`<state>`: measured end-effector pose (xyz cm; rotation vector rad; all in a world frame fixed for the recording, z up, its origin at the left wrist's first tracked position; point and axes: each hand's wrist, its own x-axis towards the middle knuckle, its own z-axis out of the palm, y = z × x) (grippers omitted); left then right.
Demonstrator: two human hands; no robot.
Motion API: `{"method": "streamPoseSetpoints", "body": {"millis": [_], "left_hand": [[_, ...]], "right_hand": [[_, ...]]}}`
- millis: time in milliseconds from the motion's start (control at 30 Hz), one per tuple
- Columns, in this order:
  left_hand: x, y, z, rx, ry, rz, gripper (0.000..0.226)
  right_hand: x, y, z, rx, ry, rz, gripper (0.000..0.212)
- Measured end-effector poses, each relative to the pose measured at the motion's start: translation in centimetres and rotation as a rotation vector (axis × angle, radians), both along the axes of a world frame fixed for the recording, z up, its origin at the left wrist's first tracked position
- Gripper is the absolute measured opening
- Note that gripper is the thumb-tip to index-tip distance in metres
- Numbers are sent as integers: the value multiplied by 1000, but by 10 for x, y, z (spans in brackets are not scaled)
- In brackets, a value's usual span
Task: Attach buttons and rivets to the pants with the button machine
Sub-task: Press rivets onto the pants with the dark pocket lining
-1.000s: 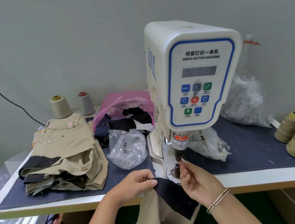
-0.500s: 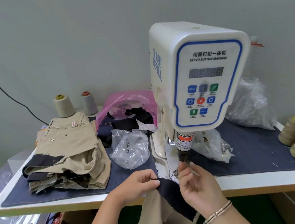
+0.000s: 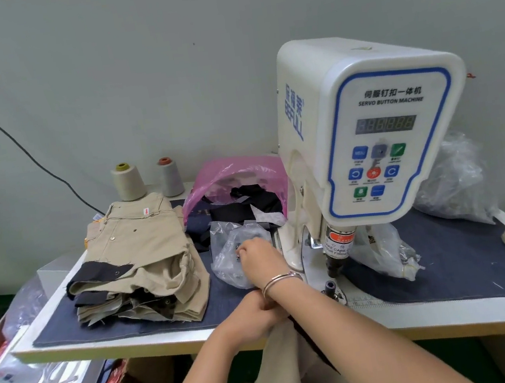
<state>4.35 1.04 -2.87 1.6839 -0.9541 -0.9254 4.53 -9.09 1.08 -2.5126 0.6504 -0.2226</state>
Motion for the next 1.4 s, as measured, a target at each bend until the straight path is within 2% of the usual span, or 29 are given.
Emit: {"method": "streamPoseSetpoints", "body": {"millis": [133, 300, 433, 867, 1100, 1267, 1400], "left_hand": [[-3, -1, 3, 3, 13, 11, 26], [-1, -2, 1, 15, -34, 9, 34], [0, -3, -2, 17, -43, 20, 33], [-2, -6, -8, -9, -31, -15, 31], [0, -5, -3, -11, 34, -10, 32], [0, -5, -7, -7, 64, 9, 26], [1, -6, -4, -7, 55, -33, 25]], "right_hand": [[25, -9, -14, -273, 231, 43, 31], [38, -8, -18, -436, 228, 60, 21], [42, -7, -19, -490, 235, 82, 20], [39, -10, -24, -527, 142, 155, 25], [44, -7, -23, -573, 163, 169, 24], [44, -9, -24, -553, 129, 170, 30], [42, -12, -25, -451, 128, 133, 24]]}}
